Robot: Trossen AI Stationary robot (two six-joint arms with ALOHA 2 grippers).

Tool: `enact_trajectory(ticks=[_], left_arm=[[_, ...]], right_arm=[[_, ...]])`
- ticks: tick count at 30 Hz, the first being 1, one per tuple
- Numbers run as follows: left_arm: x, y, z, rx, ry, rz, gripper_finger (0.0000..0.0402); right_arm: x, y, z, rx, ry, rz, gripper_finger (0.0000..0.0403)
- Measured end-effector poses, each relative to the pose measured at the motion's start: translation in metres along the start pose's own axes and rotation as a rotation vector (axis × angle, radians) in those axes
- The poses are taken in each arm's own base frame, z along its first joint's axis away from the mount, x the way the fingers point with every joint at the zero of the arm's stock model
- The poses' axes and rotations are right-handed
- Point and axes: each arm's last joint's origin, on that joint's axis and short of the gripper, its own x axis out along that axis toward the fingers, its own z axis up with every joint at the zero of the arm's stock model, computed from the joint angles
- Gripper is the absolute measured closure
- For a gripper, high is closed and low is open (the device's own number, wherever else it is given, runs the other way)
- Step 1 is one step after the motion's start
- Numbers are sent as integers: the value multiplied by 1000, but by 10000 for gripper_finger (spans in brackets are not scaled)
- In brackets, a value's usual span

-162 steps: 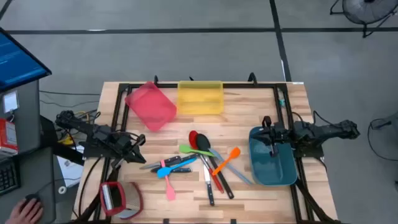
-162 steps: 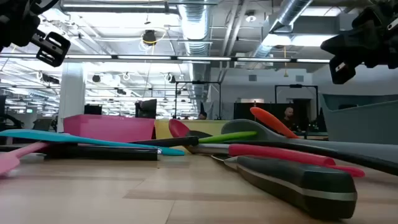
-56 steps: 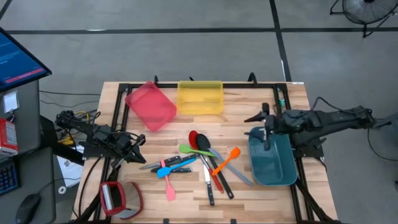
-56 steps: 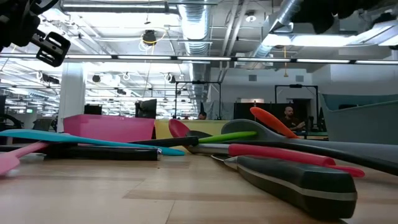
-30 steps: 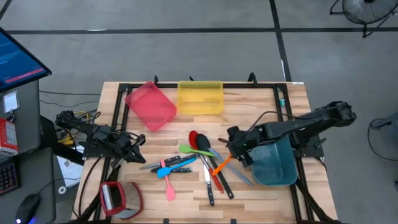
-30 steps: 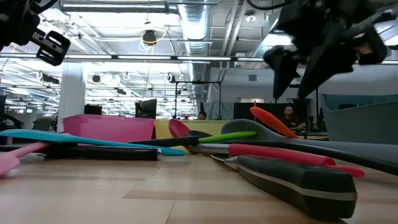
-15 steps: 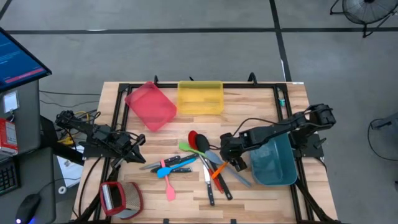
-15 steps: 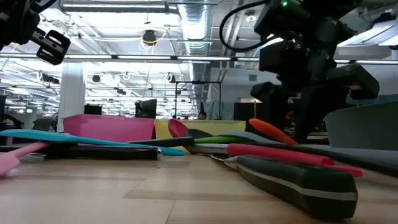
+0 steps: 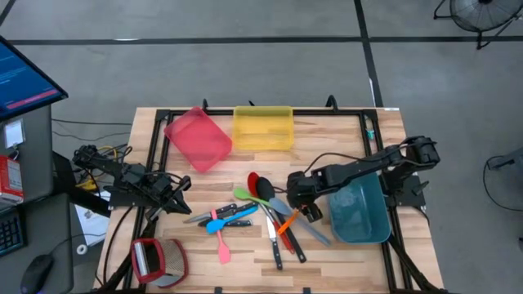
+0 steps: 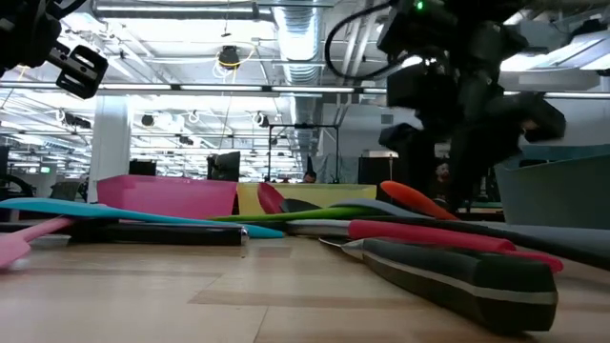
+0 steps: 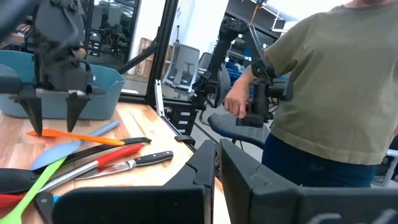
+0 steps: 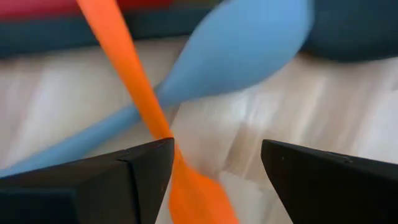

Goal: Pick & Place Kitchen Items
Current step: Put the orange spatula into the yellow bin

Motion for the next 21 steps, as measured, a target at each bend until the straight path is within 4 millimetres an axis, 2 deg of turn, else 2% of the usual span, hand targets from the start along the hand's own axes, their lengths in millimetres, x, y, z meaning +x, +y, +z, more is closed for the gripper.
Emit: enact_trajectory(ticks=[3, 8, 17, 21], left_arm=[[0, 0, 0, 0, -1, -1, 394], [0, 0, 0, 0, -2, -1, 394], [0, 0, 1, 1, -7, -3, 394], [0, 0, 1, 1, -7, -3, 394]], right_arm=[[-11, 1, 2, -25, -31, -3, 163], [-11, 8, 0, -55, -8, 39, 163], [28, 14, -8, -74, 128, 78, 163], [37, 13, -9, -68, 161, 76, 168]])
